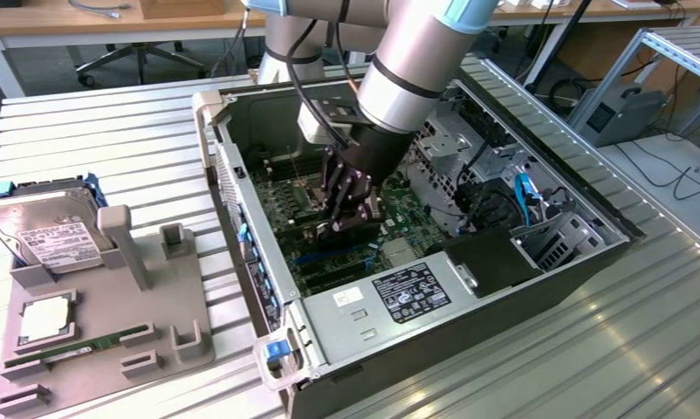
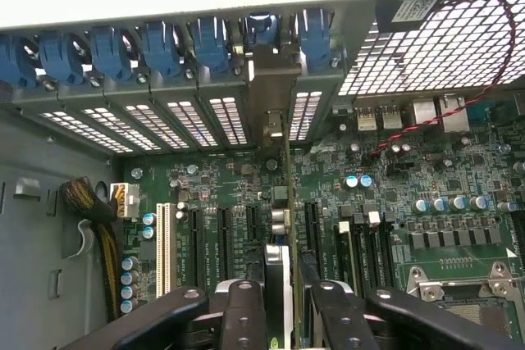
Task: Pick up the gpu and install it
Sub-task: 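Insert the gpu into the slot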
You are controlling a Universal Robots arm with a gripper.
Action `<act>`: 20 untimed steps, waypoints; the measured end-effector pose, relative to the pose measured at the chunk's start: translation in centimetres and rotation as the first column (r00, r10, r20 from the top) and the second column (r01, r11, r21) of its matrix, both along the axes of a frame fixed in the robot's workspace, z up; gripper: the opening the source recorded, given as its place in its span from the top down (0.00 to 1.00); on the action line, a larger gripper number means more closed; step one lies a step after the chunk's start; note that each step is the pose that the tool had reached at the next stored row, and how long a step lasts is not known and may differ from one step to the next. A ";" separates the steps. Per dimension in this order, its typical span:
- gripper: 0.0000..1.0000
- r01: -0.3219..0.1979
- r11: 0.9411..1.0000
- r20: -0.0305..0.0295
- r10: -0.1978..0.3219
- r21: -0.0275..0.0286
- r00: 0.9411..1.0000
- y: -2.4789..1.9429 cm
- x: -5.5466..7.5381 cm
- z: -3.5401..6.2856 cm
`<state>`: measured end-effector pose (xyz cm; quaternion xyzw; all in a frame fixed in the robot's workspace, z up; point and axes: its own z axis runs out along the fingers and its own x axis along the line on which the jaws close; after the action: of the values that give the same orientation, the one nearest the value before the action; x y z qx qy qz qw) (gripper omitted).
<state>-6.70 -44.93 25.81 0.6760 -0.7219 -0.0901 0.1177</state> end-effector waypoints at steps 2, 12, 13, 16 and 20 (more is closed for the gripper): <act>0.73 0.000 1.000 0.000 0.000 0.000 1.000 0.03 -0.1 -0.01; 0.73 0.000 1.000 0.000 0.000 0.000 1.000 0.06 -0.3 -0.02; 0.73 0.000 1.000 0.000 0.000 0.000 1.000 0.06 -0.3 -0.03; 0.73 0.000 1.000 0.000 0.000 0.000 1.000 0.06 0.0 -0.08; 0.73 0.000 1.000 0.000 0.000 0.000 1.000 0.06 0.4 -0.11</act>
<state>-6.33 -44.87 25.70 0.6760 -0.7219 -0.0902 0.1177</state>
